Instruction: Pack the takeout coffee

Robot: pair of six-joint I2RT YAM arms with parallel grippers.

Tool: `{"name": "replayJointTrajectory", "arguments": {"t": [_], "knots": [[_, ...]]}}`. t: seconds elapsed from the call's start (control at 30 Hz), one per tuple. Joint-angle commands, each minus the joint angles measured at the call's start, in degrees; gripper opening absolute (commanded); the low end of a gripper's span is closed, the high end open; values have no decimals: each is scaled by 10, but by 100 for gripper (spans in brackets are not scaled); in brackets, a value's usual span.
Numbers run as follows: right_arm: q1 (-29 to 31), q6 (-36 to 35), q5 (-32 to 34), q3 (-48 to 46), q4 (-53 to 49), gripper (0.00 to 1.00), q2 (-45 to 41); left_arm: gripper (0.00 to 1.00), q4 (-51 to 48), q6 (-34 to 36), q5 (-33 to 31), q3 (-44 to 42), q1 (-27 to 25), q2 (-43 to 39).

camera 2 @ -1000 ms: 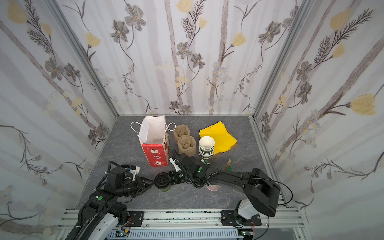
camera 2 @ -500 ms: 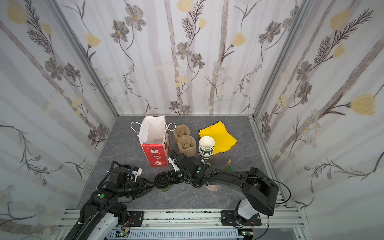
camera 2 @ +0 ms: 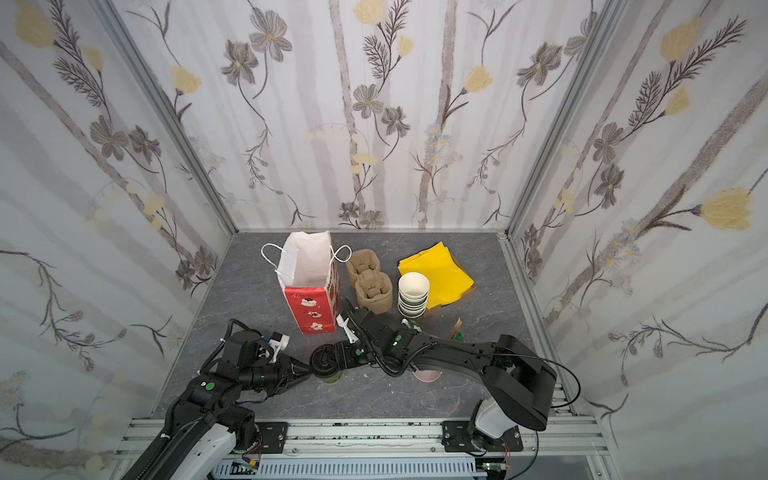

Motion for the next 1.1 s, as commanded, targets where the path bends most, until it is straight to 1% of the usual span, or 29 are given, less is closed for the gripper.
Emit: {"name": "replayJointTrajectory", "arguments": {"t": [0.0,0.13,0.33,0.5,0.67,0.9,1.07], "knots": [[3,5,-1,-3,0,54,7,23,-19,2,-31,-15,-5,0],[2,3,3,-2,-7,54,9,20,-19,-2,-36,-31,-10,-5],[2,4,2,2,-11,54,10,20,-20,-2,-41,-37,-13,-6],[1,3,-1,8,-14,55,4,29,-20,-5,-49,-2,-13,-6],[-3,-4,-5,13,-16,58,-5,39,-15,-13,-56,38,-13,-6],[-8,-17,-14,20,-14,61,-13,45,-13,-16,-69,69,-14,1],[-10,-22,-13,29,-16,64,-34,51,-12,9,-90,84,-14,32]]}}
